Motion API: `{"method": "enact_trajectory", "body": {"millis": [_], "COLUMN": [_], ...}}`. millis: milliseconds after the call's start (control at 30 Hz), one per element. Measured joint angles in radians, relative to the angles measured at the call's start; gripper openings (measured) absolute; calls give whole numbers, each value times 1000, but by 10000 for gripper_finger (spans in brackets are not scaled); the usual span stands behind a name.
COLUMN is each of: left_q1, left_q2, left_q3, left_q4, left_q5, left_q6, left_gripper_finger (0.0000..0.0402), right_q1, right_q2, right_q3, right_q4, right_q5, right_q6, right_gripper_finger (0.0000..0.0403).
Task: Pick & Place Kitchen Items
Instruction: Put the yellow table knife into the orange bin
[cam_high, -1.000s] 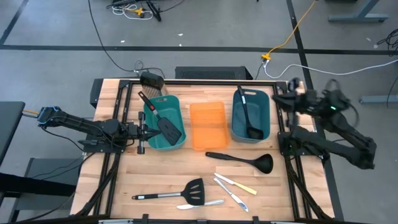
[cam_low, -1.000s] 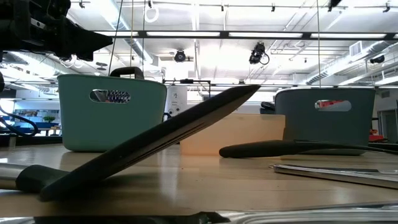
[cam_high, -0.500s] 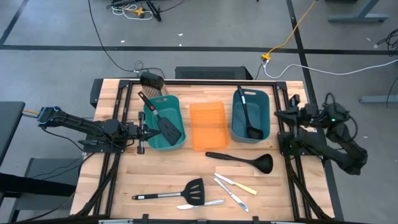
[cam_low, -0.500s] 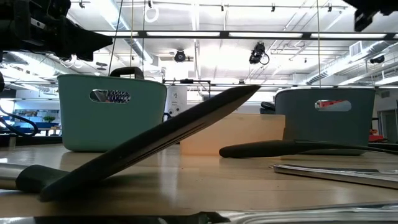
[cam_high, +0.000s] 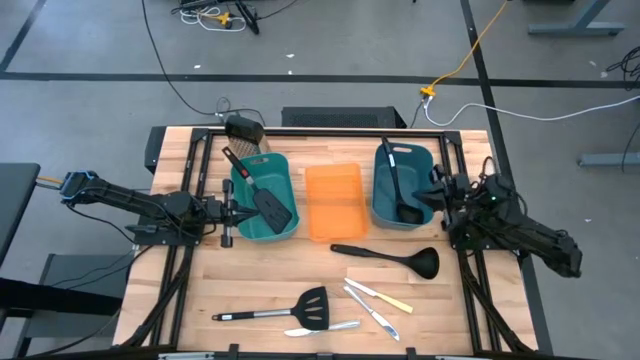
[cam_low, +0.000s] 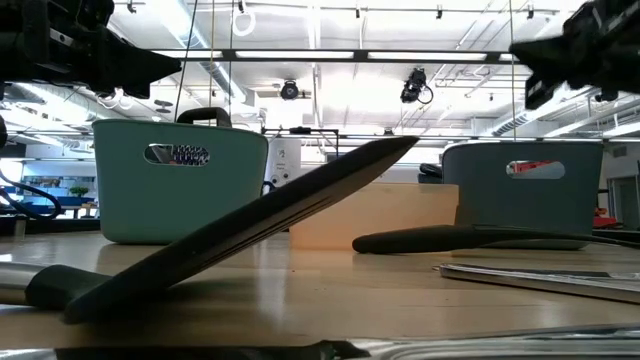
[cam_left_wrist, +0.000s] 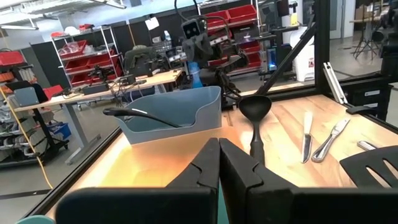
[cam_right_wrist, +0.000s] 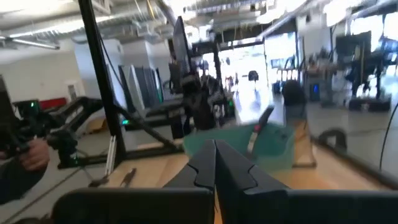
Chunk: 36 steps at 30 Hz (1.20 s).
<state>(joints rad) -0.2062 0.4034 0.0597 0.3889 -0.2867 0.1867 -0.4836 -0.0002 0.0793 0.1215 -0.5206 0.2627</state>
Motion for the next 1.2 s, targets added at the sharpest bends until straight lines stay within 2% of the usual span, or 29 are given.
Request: {"method": "enact_trajectory", "body": {"millis": [100,300,467,667,900,1033,1200], "left_q1": [0,0,0,0,0,0,0], "left_q2": [0,0,0,0,0,0,0], "left_q3": [0,0,0,0,0,0,0], "left_q4": [-1,-1,-2,-2,-2,-2,-2], "left_q5": [0,0,0,-1,-1,-1,-1], "left_q6": [0,1,0,-13,-14,-14,-14], "left_gripper_finger": [7,7,7,7,7,7,7], "right_q1": [60,217,407,631,857,983,1097], "right_q2": [0,53,177,360,586,748,944], "right_q3": [-2,-1,-1,36,207,358,544], "right_q4": [11,-26,105,151,122,-50,-196], "right_q5": [43,195,265,476,691,860,956], "right_q6": [2,-17,-49,-88,-142,-121,-79], "right_gripper_finger": [6,6,6,6,6,6,6]}}
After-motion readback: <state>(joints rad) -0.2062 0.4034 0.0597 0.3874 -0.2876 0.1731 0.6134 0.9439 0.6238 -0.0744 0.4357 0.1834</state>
